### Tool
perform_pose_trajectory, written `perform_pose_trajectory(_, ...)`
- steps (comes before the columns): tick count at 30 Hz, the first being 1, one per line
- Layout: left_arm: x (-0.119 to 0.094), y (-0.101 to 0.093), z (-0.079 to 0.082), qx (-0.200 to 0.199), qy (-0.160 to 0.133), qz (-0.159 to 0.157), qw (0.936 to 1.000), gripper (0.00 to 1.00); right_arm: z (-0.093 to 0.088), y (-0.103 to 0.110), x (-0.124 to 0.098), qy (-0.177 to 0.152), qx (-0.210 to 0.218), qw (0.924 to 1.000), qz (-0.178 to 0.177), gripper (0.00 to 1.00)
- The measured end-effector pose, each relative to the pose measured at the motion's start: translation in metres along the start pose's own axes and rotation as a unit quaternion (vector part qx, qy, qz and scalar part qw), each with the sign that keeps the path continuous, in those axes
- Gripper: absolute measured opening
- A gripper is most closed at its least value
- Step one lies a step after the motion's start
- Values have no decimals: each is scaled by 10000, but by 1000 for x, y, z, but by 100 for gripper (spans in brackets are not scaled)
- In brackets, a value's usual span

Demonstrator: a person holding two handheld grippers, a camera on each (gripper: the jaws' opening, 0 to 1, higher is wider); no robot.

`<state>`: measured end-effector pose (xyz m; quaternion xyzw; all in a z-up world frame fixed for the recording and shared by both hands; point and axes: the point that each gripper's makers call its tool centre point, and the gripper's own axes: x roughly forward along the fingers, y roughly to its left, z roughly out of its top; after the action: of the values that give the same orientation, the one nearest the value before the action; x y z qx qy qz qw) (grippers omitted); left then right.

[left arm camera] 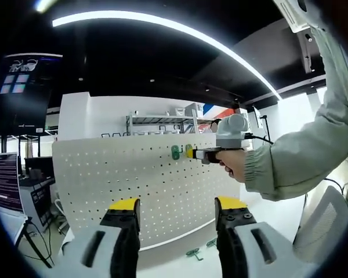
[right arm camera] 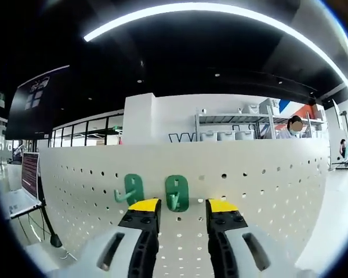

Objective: Insert the hook assembly into the mounting plate slot until the hook locks in place.

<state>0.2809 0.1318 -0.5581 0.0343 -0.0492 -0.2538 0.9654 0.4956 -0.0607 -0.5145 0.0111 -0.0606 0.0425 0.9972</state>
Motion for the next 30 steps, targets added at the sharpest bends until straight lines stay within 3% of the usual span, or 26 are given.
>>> perform_pose_trajectory(17, -3, -4, 5, 17, -32, -8, 10000, 54, 4, 3, -15, -4, -39, 9999, 114, 36)
perform_pose_trajectory(20, -4, -5, 7, 21, -43, -16, 10000, 54, 1, 3, -18, 115, 92, 9997, 177, 40)
perform_pose_trajectory(30, -5, -10, 8, 28, -53, -62, 10000, 54, -4, -7, -41, 209, 75, 9996, 188, 41)
